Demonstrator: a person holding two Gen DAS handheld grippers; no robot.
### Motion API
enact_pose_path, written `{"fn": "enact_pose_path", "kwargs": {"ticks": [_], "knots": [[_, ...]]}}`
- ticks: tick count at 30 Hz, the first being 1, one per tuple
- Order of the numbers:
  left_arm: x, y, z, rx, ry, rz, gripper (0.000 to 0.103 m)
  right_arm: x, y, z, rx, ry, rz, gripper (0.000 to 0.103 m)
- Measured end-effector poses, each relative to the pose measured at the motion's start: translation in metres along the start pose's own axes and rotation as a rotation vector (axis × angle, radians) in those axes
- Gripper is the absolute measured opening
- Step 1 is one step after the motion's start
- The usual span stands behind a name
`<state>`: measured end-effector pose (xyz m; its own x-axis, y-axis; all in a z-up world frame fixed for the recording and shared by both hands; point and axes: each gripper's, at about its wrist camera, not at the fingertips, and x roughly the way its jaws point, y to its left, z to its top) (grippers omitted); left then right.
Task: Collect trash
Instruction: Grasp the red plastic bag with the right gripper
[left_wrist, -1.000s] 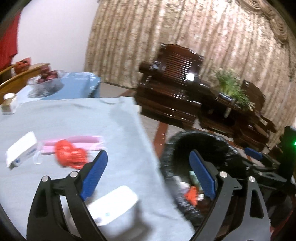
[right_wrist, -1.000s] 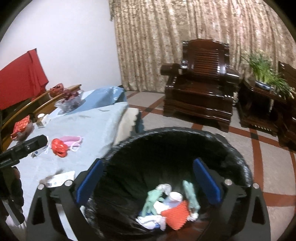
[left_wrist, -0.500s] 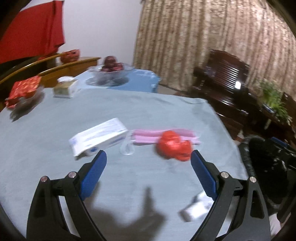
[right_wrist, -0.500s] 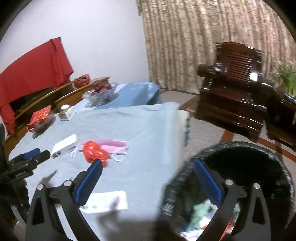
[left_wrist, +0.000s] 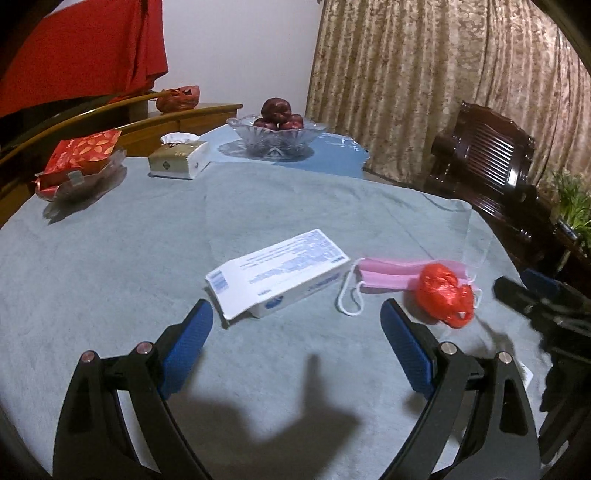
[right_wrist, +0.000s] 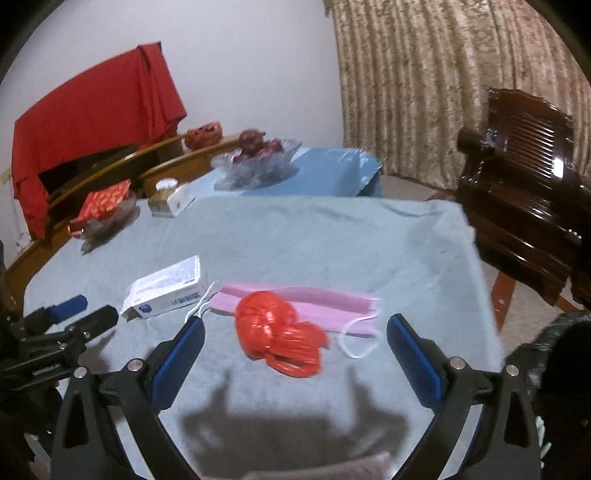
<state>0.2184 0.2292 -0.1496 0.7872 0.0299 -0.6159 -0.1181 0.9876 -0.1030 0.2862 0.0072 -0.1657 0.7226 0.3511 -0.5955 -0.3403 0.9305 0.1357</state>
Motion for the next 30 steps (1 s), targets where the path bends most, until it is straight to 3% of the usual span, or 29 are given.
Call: {"fn": "enact_pose_path", "kwargs": {"ticks": [6, 15, 17, 23, 30], "knots": [[0.013, 0.01, 0.0, -0.013, 0.007, 0.001, 0.089, 0.03, 0.013, 0.001, -0.037, 0.054, 0.002, 0.093], [0.023, 0.013, 0.0, -0.015, 0.015, -0.003, 0.089, 0.051, 0.014, -0.004, -0.049, 0.123, 0.017, 0.067], [0.025, 0.012, 0.0, -0.012, 0.016, -0.004, 0.089, 0.055, 0.016, -0.005, -0.06, 0.144, 0.023, 0.057], [0.029, 0.007, 0.0, -0.009, 0.022, -0.011, 0.089, 0.054, 0.02, -0.007, -0.086, 0.149, 0.051, 0.04], [0.031, -0.006, 0.002, 0.01, 0.022, -0.03, 0.089, 0.031, 0.015, -0.003, -0.059, 0.101, 0.115, 0.037]]}}
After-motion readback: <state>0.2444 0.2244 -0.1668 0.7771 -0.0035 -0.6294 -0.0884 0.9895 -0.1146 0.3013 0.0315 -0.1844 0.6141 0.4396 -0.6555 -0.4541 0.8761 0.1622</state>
